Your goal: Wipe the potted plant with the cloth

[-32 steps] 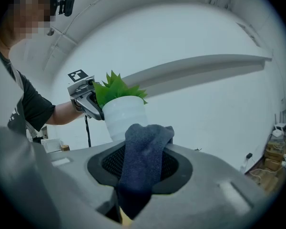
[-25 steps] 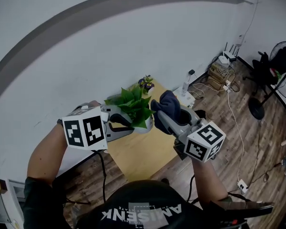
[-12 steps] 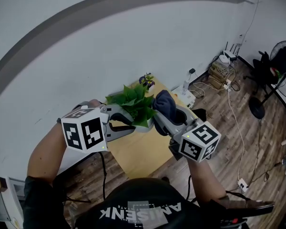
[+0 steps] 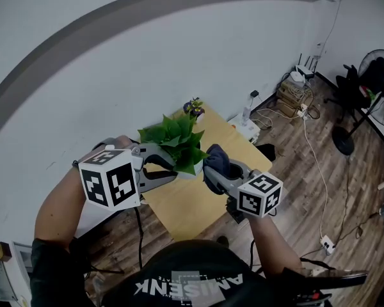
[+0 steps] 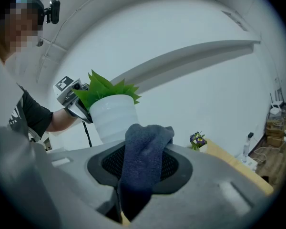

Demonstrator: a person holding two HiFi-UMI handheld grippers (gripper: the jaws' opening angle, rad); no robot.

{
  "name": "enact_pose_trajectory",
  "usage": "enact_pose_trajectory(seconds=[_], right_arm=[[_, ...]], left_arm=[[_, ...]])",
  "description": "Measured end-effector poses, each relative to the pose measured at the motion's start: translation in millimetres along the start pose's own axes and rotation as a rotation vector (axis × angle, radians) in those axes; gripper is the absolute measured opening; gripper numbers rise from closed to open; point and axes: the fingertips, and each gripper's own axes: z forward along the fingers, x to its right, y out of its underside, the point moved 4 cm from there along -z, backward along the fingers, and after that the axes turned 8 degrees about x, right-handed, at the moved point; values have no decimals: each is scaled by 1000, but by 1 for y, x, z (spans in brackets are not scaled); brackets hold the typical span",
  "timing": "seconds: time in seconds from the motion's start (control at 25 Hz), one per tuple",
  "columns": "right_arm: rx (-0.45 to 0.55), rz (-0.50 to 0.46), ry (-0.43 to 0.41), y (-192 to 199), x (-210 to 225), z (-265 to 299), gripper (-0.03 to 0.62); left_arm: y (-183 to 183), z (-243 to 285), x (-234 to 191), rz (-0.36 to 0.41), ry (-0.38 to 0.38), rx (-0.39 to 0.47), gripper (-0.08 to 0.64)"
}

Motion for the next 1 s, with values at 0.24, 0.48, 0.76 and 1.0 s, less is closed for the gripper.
enact_pose_trajectory(seconds=[0.24, 0.48, 0.76, 1.0], right_arm=[[75, 16, 13, -45, 10, 0, 127], [174, -62, -86, -88, -17, -4, 127], [183, -31, -140, -93, -31, 12, 127], [179, 96, -145, -70, -19, 6, 127]], left_arm=[[-3, -7, -1, 41, 41, -22, 17], [-3, 9, 25, 77, 51, -40, 17], [-8, 1, 29, 94, 43, -24, 17], [-10, 2, 36, 100, 25, -26, 18]])
